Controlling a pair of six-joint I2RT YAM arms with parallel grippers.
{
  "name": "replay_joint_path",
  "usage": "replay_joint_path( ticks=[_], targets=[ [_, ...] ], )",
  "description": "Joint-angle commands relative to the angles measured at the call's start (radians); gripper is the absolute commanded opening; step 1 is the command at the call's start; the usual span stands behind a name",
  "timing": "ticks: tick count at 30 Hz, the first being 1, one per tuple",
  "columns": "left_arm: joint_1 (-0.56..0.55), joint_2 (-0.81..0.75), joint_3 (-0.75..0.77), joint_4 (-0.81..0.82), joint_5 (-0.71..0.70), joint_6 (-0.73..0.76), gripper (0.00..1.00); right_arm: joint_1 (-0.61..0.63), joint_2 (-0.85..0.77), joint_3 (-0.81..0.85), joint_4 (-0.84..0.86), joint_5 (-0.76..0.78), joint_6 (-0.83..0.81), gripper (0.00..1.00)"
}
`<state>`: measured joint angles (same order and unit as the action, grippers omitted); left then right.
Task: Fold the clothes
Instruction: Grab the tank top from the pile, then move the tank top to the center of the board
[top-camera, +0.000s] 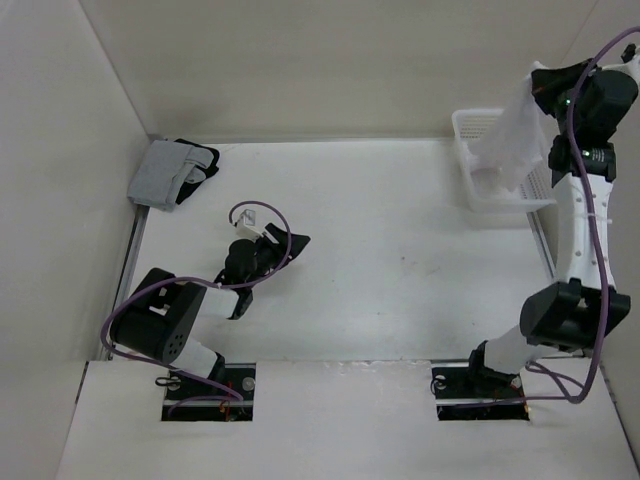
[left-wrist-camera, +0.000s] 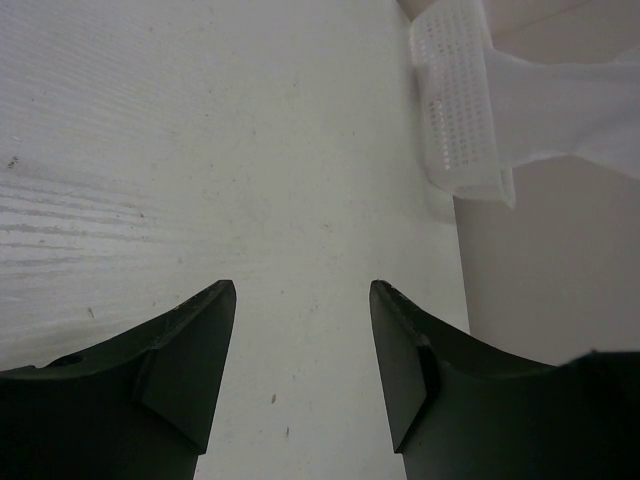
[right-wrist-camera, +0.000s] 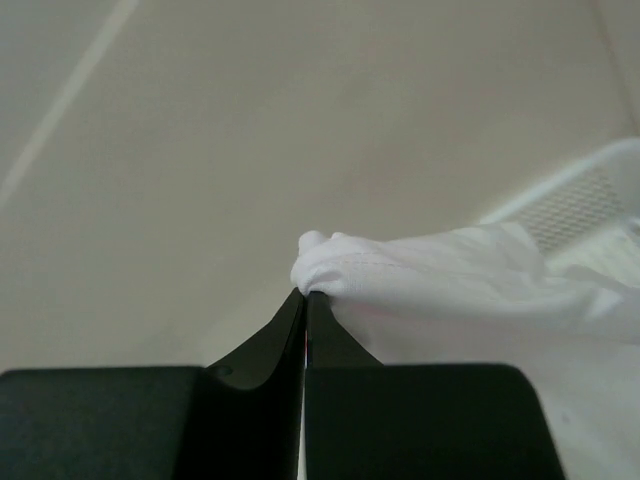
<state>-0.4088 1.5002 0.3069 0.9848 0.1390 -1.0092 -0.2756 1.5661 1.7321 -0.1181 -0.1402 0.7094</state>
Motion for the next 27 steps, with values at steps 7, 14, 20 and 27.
replay_joint_path(
  ticks=[7,14,20,27],
  targets=[
    [0.018,-0.095,-0.028,0.049,-0.021,0.020,0.54,0.279,-0.130,0.213,0.060,-0.120,0.062,0.01],
    [0.096,-0.210,-0.046,-0.064,-0.042,-0.005,0.55,0.589,-0.273,0.038,0.110,-0.145,-0.008,0.05],
    [0.227,-0.420,-0.123,-0.242,-0.035,-0.039,0.57,0.810,-0.417,-0.682,0.366,-0.049,0.086,0.08],
    [0.219,-0.589,-0.134,-0.474,-0.062,0.037,0.59,0.980,-0.303,-1.034,0.431,-0.110,0.065,0.46]
  ],
)
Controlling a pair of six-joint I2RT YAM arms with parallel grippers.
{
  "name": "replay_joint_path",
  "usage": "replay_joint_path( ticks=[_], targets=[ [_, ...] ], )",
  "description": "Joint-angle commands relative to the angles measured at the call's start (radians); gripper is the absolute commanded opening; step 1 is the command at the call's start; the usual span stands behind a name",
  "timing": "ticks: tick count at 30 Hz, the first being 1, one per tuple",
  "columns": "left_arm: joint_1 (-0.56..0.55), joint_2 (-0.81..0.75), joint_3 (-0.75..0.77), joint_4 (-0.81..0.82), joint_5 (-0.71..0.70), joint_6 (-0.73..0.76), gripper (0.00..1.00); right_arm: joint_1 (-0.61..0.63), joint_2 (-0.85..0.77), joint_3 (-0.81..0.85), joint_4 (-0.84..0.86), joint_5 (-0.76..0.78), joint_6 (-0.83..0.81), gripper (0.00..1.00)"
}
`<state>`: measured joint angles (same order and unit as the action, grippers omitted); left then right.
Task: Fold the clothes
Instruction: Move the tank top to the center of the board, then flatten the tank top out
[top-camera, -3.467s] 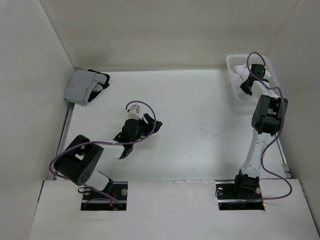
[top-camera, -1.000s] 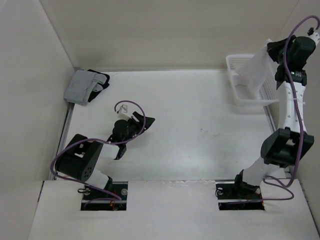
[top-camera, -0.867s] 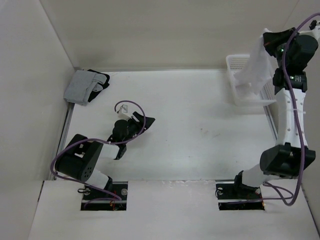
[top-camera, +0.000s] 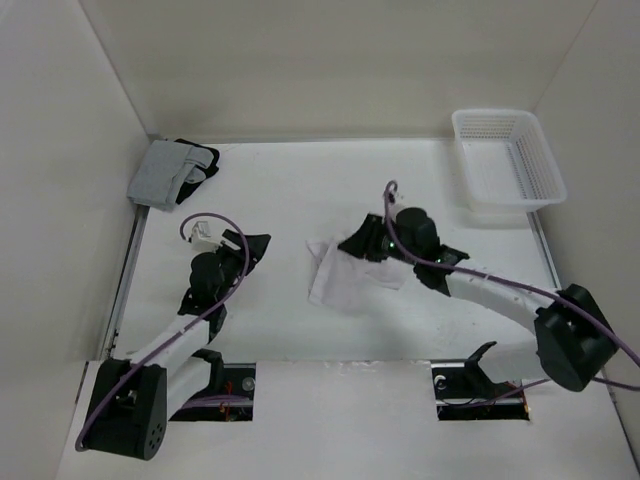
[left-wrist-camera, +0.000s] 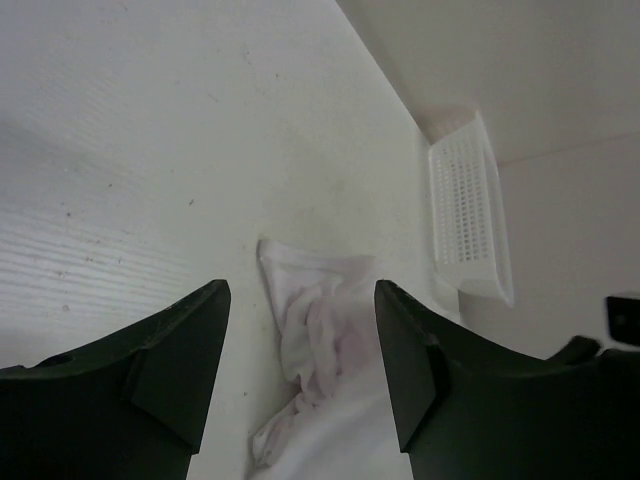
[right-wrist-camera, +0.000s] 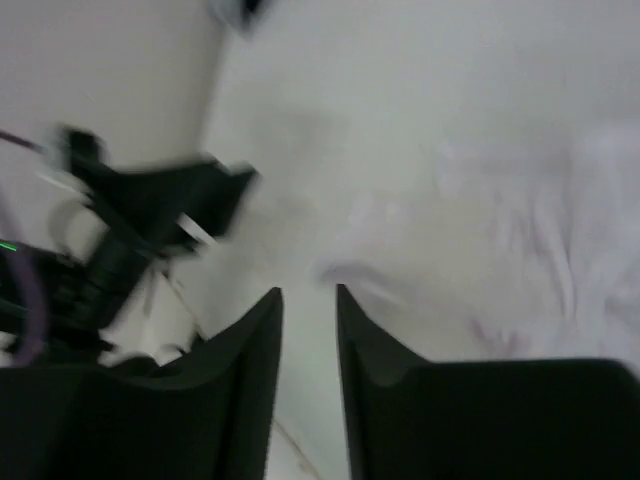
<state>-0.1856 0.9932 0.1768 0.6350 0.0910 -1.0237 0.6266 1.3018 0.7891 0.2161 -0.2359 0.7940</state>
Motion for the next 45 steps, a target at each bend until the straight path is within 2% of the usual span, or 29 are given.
replay_joint_path(
  ticks=[1,3,5,7,8,9,10,11,12,14,15,16,20,23,25,26,27,29,31,32,33,34,35,36,39,41,42,43,45],
  targets=[
    [-0.004,-0.117,0.004,-0.173,-0.037,0.080,0.59,0.086,-0.077,-0.132,0.085,0.015,-0.030,0.53],
    [-0.016,-0.158,0.027,-0.248,-0.094,0.129,0.59,0.089,-0.192,-0.232,0.074,0.094,-0.030,0.62],
    [-0.057,-0.159,0.070,-0.300,-0.140,0.171,0.58,0.091,-0.254,-0.283,0.056,0.150,-0.022,0.63],
    [-0.122,-0.121,0.116,-0.314,-0.186,0.211,0.58,0.083,-0.308,-0.335,0.013,0.234,0.004,0.42],
    [-0.164,-0.087,0.140,-0.314,-0.216,0.224,0.58,0.071,-0.320,-0.349,-0.024,0.278,0.022,0.28],
    [-0.218,-0.043,0.173,-0.313,-0.253,0.244,0.58,0.060,-0.322,-0.355,-0.058,0.315,0.034,0.19],
    [-0.264,0.002,0.206,-0.314,-0.279,0.267,0.58,0.046,-0.308,-0.356,-0.099,0.357,0.043,0.14],
    [-0.313,0.051,0.245,-0.319,-0.302,0.296,0.58,0.040,-0.293,-0.356,-0.116,0.377,0.050,0.14],
    [-0.364,0.100,0.278,-0.313,-0.319,0.330,0.58,0.035,-0.267,-0.352,-0.129,0.389,0.053,0.14],
    [-0.464,0.198,0.340,-0.285,-0.350,0.411,0.57,0.034,-0.234,-0.343,-0.135,0.397,0.054,0.23],
    [-0.508,0.261,0.371,-0.261,-0.365,0.456,0.58,0.026,-0.219,-0.350,-0.138,0.405,0.083,0.42],
    [-0.516,0.300,0.388,-0.256,-0.359,0.474,0.58,0.002,-0.211,-0.369,-0.129,0.402,0.109,0.53],
    [-0.518,0.407,0.429,-0.216,-0.324,0.516,0.64,-0.050,-0.184,-0.384,-0.124,0.408,0.122,0.56],
    [-0.524,0.481,0.486,-0.201,-0.249,0.534,0.63,-0.086,-0.078,-0.326,-0.150,0.418,0.094,0.56],
    [-0.528,0.498,0.500,-0.201,-0.246,0.533,0.57,-0.106,-0.015,-0.288,-0.179,0.444,0.061,0.56],
    [-0.531,0.502,0.509,-0.204,-0.254,0.528,0.41,-0.109,0.023,-0.263,-0.196,0.463,0.045,0.55],
    [-0.525,0.483,0.500,-0.205,-0.279,0.519,0.22,-0.109,0.065,-0.228,-0.210,0.463,0.030,0.51],
    [-0.518,0.443,0.471,-0.207,-0.313,0.499,0.13,-0.109,0.099,-0.168,-0.254,0.458,-0.024,0.53],
    [-0.504,0.394,0.435,-0.207,-0.338,0.476,0.10,-0.109,0.143,-0.117,-0.280,0.425,-0.070,0.51],
    [-0.487,0.346,0.397,-0.210,-0.344,0.450,0.08,-0.109,0.169,-0.084,-0.290,0.393,-0.103,0.42],
    [-0.464,0.300,0.360,-0.212,-0.340,0.427,0.07,-0.115,0.201,-0.053,-0.284,0.356,-0.127,0.21],
    [-0.443,0.253,0.322,-0.218,-0.336,0.400,0.06,-0.127,0.215,-0.036,-0.268,0.346,-0.136,0.11],
    [-0.421,0.211,0.285,-0.228,-0.332,0.372,0.05,-0.142,0.223,-0.021,-0.250,0.334,-0.142,0.03],
    [-0.391,0.146,0.230,-0.254,-0.326,0.323,0.05,-0.159,0.225,0.001,-0.224,0.327,-0.151,0.00],
    [-0.325,-0.032,0.100,-0.340,-0.318,0.187,0.04,-0.251,0.226,0.183,-0.184,0.332,-0.151,0.00],
    [-0.298,-0.146,0.023,-0.392,-0.323,0.081,0.06,-0.293,0.295,0.360,-0.184,0.331,-0.130,0.00],
    [-0.295,-0.184,-0.003,-0.408,-0.320,0.033,0.07,-0.310,0.391,0.515,-0.198,0.310,-0.118,0.04],
    [-0.297,-0.208,-0.022,-0.422,-0.318,-0.011,0.08,-0.311,0.414,0.556,-0.207,0.304,-0.115,0.06],
    [-0.332,-0.251,-0.060,-0.436,-0.318,-0.114,0.09,-0.314,0.609,0.840,-0.308,0.270,-0.116,0.22]
  ],
)
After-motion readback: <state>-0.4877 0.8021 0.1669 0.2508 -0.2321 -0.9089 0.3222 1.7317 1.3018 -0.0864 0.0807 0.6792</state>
